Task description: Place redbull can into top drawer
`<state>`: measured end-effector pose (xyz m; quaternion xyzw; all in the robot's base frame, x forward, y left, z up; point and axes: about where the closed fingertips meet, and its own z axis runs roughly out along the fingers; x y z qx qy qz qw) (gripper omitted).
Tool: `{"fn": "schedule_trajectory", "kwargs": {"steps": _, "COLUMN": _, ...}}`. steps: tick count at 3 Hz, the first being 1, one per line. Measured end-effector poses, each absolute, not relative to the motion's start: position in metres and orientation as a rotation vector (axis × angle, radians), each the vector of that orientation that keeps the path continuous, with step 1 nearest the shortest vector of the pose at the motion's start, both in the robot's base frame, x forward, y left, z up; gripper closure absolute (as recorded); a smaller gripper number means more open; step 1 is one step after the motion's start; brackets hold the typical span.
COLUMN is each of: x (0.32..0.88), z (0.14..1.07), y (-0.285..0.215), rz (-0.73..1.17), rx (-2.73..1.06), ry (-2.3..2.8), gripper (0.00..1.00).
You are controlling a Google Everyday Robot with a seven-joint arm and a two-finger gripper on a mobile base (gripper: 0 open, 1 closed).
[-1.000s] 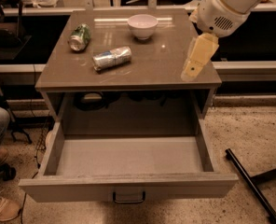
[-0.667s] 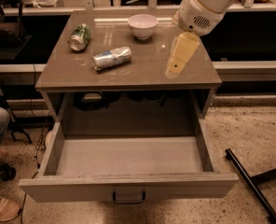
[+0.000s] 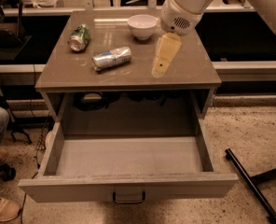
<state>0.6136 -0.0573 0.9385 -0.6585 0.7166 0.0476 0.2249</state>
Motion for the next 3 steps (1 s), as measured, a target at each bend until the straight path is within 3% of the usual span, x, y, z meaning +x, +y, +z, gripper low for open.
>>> {"fn": "schedule_trajectory", "kwargs": {"steps": 3, "x": 0.678, "z": 0.888, "y": -0.010, "rz": 0.150, "rx": -1.954, "ry": 1.772, "gripper": 0.00}}
